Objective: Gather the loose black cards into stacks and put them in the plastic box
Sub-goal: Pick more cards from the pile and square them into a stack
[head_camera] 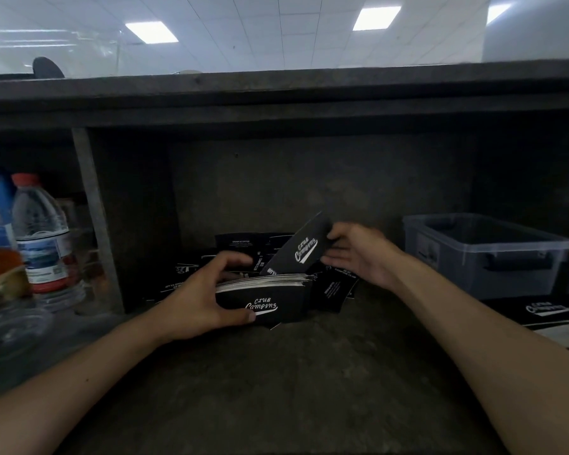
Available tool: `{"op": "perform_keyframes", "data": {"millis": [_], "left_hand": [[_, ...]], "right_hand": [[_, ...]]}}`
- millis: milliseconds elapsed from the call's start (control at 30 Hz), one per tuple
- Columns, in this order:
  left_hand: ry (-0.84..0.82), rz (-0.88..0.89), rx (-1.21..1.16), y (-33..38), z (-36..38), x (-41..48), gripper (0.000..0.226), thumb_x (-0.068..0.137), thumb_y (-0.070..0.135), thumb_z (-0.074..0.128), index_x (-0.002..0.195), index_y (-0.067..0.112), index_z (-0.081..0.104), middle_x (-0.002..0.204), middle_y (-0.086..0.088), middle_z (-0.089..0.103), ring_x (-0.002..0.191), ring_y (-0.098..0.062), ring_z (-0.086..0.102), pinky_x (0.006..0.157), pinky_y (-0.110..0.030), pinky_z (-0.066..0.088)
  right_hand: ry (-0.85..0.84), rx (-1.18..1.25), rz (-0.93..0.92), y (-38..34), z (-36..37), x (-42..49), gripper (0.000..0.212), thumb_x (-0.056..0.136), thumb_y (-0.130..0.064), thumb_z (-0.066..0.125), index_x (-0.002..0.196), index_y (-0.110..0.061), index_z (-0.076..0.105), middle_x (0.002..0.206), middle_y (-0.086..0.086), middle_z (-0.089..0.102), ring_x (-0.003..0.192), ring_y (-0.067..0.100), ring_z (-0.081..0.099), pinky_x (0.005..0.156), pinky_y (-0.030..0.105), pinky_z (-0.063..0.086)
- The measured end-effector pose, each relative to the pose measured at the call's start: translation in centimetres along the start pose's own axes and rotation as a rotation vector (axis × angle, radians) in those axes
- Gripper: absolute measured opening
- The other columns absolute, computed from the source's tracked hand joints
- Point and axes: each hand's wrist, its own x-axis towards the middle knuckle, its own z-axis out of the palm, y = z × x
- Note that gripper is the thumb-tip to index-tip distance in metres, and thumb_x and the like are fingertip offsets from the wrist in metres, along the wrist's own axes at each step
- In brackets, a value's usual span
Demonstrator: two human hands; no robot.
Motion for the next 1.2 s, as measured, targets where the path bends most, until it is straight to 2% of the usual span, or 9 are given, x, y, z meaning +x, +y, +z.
{"op": "perform_keyframes", "data": {"millis": [133,267,367,533,667,767,900,1033,1200], "left_hand": [[-0.041,0.003,-0.057,-0.1,-0.1,0.0,0.093,0.067,0.030,0.092,0.142,0.042,0.039,0.133,0.017,0.061,0.123,-0.004,0.059,0.103,-0.028,0.050],[-0.054,0.041,-0.030,0.1,0.0,0.0,0.070,0.073,0.029,0.088,0.131,0.046,0.053,0.123,0.015,0.067,0.114,-0.007,0.065,0.093,-0.020,0.053],[-0.029,0.049,0.027,0.2,-0.1,0.0,0.061,0.073,0.033,0.087,0.125,0.046,0.057,0.120,0.017,0.066,0.111,-0.004,0.065,0.092,-0.017,0.053],[-0.017,0.021,0.077,0.1,-0.1,0.0,0.051,0.066,0.050,0.086,0.112,0.044,0.064,0.113,0.018,0.068,0.104,-0.004,0.067,0.090,-0.025,0.055],[-0.034,0.011,0.075,0.1,-0.1,0.1,0.042,0.068,0.046,0.086,0.105,0.043,0.066,0.106,0.017,0.072,0.097,-0.002,0.069,0.084,-0.022,0.056],[-0.037,0.007,0.074,0.3,0.0,0.1,0.040,0.068,0.046,0.086,0.103,0.043,0.066,0.103,0.016,0.072,0.094,-0.004,0.070,0.082,-0.021,0.056],[-0.020,-0.005,0.072,0.4,0.1,0.1,0.043,0.064,0.051,0.084,0.102,0.042,0.066,0.103,0.016,0.072,0.095,-0.004,0.069,0.084,-0.023,0.056],[-0.008,0.017,0.100,0.3,0.0,0.1,0.046,0.069,0.036,0.089,0.108,0.033,0.066,0.116,0.014,0.065,0.106,-0.003,0.065,0.096,-0.031,0.053],[0.011,-0.015,0.064,0.5,0.0,-0.1,0.057,0.067,0.029,0.091,0.114,0.032,0.058,0.123,0.015,0.062,0.111,-0.002,0.063,0.098,-0.031,0.053]], "right_hand": [[-0.211,-0.133,0.208,0.9,0.2,-0.1,0.025,0.086,0.008,0.049,0.100,-0.007,0.065,0.111,0.020,0.071,0.094,0.031,0.073,0.079,0.040,0.061],[-0.092,-1.004,-0.118,0.7,-1.1,0.0,0.038,0.087,0.007,0.058,0.093,-0.025,0.077,0.107,-0.006,0.071,0.102,0.010,0.064,0.085,0.017,0.049],[-0.202,-1.197,-0.080,0.5,-1.6,-0.2,0.037,0.078,-0.028,0.081,0.113,-0.034,0.072,0.112,-0.014,0.066,0.106,0.003,0.058,0.087,0.015,0.042],[-0.242,-1.436,-0.025,1.0,-0.9,-0.5,0.091,0.051,-0.062,0.087,0.132,-0.031,0.060,0.125,-0.011,0.059,0.115,0.010,0.056,0.098,0.024,0.045],[-0.196,-1.365,-0.151,0.8,-1.2,-0.4,0.053,0.063,-0.052,0.082,0.110,-0.031,0.074,0.105,-0.016,0.069,0.096,0.004,0.064,0.085,0.021,0.051],[0.123,-1.397,-0.503,0.0,-1.4,-0.5,0.017,0.082,-0.034,0.071,0.098,-0.033,0.077,0.098,-0.009,0.075,0.094,0.013,0.068,0.080,0.024,0.051],[0.496,-0.996,-0.932,-0.9,-1.6,-0.6,0.022,0.090,-0.011,0.063,0.102,-0.025,0.077,0.101,-0.005,0.073,0.092,0.015,0.067,0.084,0.027,0.053],[0.278,-0.259,-0.621,-1.0,-0.3,-0.5,0.019,0.090,-0.005,0.067,0.092,-0.022,0.075,0.089,-0.008,0.073,0.088,0.010,0.068,0.088,0.038,0.058],[0.111,0.114,-0.227,0.8,0.9,-0.1,0.026,0.087,-0.002,0.068,0.104,-0.020,0.074,0.101,0.002,0.075,0.101,0.019,0.069,0.083,0.035,0.058]]}}
